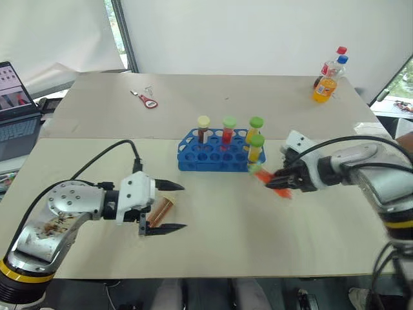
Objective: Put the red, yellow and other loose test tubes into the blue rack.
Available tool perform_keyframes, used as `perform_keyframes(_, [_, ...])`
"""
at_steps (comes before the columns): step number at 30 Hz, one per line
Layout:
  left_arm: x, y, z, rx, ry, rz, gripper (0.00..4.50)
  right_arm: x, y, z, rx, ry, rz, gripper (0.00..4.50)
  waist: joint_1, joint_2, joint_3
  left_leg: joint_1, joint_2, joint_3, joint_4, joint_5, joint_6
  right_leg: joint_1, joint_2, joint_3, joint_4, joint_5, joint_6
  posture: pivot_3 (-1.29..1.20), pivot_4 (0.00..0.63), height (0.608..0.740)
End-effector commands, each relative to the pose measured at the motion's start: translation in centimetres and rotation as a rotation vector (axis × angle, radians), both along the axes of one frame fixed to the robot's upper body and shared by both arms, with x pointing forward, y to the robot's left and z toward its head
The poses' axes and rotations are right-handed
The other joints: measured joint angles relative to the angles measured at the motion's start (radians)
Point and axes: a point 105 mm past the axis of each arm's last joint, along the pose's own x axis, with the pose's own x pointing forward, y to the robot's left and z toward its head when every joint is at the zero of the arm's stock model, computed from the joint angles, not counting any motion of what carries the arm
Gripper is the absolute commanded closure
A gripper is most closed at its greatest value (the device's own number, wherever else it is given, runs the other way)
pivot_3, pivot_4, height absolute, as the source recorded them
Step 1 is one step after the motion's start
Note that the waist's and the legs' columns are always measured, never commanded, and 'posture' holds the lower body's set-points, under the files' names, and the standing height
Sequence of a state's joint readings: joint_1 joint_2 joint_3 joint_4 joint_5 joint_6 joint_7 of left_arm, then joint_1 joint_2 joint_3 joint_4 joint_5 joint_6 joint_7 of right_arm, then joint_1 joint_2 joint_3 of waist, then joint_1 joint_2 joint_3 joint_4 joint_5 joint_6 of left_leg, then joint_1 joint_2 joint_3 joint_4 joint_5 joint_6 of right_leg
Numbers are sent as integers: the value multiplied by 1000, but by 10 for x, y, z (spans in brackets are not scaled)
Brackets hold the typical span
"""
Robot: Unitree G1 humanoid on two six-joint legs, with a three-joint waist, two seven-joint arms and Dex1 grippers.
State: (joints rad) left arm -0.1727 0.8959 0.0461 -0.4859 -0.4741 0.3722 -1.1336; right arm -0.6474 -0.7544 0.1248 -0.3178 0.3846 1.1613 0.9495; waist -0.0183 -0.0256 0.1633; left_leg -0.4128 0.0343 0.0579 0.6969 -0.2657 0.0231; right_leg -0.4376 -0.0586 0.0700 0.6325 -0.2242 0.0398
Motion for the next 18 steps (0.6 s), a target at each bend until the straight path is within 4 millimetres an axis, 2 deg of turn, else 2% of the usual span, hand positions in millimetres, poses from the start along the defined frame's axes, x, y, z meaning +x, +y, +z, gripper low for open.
perform_keyframes(1, [5,9,16,-59,-61,57,0,6,25,31,283,-183,-62,3531,2,0,0,0,0,0,0,0,0,0,0,0,0,0,0,0,150,733])
perform_keyframes(4, [8,10,27,-219,7,114,0,20,44,40,417,-372,-138,3531,9,0,0,-2,-1,1,1,0,-1,-1,-1,-1,1,0,0,0,150,733])
perform_keyframes(9, [7,11,23,-164,-1,92,0,39,63,45,520,-542,-266,3531,7,0,0,-2,-2,2,3,1,-2,-1,-2,-2,1,1,1,0,150,733])
perform_keyframes(14, [8,5,27,-166,-9,60,0,54,67,33,525,-648,-375,3531,4,0,0,-2,-2,3,1,2,-3,-1,-1,-2,2,1,0,0,150,733])
perform_keyframes(18, [7,2,29,-174,-5,47,0,61,63,25,522,-689,-443,3531,0,0,0,-2,-2,3,0,2,-4,-1,-1,-2,3,1,0,0,150,733])
